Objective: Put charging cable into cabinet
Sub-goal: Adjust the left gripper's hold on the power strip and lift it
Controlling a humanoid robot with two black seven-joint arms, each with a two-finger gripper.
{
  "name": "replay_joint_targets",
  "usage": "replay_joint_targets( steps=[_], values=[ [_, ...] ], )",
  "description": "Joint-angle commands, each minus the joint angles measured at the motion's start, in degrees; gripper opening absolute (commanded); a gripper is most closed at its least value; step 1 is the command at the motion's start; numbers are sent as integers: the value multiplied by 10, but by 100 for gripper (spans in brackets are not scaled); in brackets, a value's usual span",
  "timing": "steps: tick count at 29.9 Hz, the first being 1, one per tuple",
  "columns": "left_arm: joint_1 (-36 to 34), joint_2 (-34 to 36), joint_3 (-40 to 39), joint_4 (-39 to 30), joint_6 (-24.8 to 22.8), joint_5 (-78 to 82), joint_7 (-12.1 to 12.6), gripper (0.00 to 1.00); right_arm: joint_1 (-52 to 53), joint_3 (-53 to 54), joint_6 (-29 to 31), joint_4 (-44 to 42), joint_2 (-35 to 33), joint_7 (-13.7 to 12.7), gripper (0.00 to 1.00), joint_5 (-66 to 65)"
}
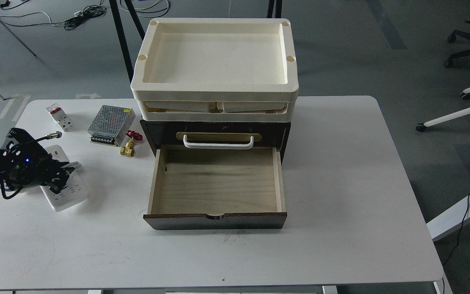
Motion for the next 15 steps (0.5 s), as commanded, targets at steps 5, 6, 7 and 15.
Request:
replay_joint_targets(
  steps=[5,6,7,15],
  values=[
    [-9,1,-1,-1,10,-2,0,0,0,0,0,0,0,0,99,0],
    [-10,1,-2,-2,13,-2,0,0,0,0,0,0,0,0,99,0],
    [-13,3,-2,-4,16,-2,0,0,0,0,0,0,0,0,99,0],
    [-38,60,-11,-43,21,-5,0,0,0,1,0,0,0,0,99,1]
  ],
)
